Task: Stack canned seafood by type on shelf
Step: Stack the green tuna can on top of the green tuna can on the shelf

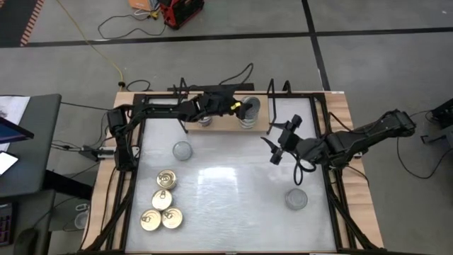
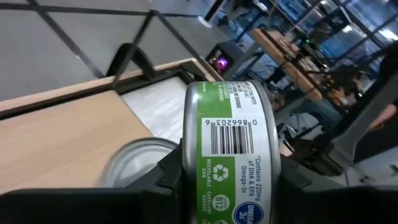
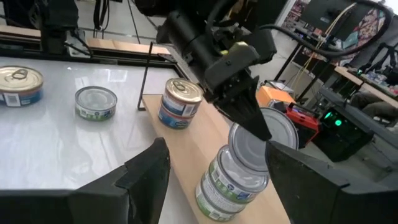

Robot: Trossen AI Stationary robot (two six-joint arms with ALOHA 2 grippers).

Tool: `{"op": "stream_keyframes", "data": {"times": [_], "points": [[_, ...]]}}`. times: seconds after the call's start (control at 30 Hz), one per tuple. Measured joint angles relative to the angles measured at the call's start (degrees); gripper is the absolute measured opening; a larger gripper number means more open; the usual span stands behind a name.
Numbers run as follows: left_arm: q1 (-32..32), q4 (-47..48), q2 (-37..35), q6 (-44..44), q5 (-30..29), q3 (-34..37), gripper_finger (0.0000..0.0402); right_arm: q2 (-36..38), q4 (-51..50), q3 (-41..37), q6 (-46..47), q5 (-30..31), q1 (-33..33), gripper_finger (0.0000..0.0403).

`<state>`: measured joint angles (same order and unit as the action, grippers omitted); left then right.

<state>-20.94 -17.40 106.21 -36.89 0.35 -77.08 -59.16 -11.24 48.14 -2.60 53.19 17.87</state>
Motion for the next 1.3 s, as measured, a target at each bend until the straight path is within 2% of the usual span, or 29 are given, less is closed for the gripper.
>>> {"op": "stream_keyframes", "data": {"times": [0.27,0.5,0.97,1.3], "points": [[-0.11,0.67,0.78,-2.53,1.79,0.00,0.0129,0.00,2.38,0.00,-2.75,0.00,0.00,0.0292],[0.26,-0.22,2.10,-5.08,0.97,-0.02,0.0134,0.00,3.16,0.00,-3.46,0.00,0.02,0.0292],[0.23,-0.01,2.34,-3.34,2.43,-0.02,0.0191,-0.02,3.16,0.00,-3.22,-0.12,0.13,0.0292],[0.23,0.48,2.34,1.09,5.20,-0.02,0.0253,-0.02,3.16,0.00,-3.01,-0.61,0.13,0.0292]]}}
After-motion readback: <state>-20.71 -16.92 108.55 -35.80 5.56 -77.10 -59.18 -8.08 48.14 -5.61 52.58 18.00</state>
